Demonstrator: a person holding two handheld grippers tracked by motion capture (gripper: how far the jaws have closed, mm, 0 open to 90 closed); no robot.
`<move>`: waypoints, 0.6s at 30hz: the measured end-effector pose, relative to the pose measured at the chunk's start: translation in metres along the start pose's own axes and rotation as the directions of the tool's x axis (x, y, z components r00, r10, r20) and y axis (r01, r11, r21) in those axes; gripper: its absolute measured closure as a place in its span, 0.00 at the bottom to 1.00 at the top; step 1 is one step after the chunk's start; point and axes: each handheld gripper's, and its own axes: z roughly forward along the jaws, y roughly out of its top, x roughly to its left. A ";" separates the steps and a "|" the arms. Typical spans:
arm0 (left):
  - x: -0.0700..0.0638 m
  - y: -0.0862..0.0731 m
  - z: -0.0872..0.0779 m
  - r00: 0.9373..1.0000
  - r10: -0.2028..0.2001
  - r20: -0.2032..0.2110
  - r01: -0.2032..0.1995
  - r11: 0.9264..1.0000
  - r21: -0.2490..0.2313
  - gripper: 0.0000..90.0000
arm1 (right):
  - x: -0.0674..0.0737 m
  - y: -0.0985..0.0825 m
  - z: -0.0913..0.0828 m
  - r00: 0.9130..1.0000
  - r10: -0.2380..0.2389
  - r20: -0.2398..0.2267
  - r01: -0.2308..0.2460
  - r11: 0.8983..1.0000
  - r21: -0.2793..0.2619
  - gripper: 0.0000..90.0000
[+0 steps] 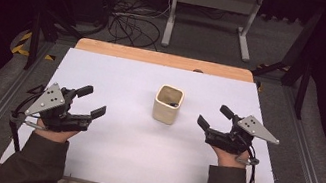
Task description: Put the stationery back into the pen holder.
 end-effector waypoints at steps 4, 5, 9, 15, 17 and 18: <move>0.000 0.000 -0.001 1.000 0.002 0.000 -0.002 1.000 0.001 0.26 | -0.004 -0.001 -0.006 1.000 0.016 0.010 -0.016 1.000 -0.008 0.08; 0.000 0.001 0.000 1.000 0.002 0.003 -0.002 1.000 -0.001 0.26 | -0.005 -0.001 -0.008 1.000 0.016 0.012 -0.016 1.000 -0.010 0.08; 0.000 0.001 0.000 1.000 0.003 0.006 -0.003 1.000 0.000 0.25 | -0.007 -0.002 -0.014 0.999 0.029 0.023 -0.028 0.999 -0.020 0.07; 0.001 0.000 -0.001 1.000 -0.004 0.002 0.004 1.000 -0.004 0.24 | -0.012 -0.004 -0.019 0.999 0.039 0.035 -0.038 0.999 -0.026 0.07; 0.001 0.000 -0.001 1.000 -0.005 -0.001 0.005 1.000 -0.006 0.24 | -0.012 -0.005 -0.021 0.998 0.041 0.037 -0.040 0.999 -0.027 0.06; 0.001 0.000 -0.001 1.000 -0.005 -0.002 0.005 1.000 -0.006 0.24 | -0.013 -0.005 -0.022 0.998 0.042 0.038 -0.041 0.999 -0.028 0.06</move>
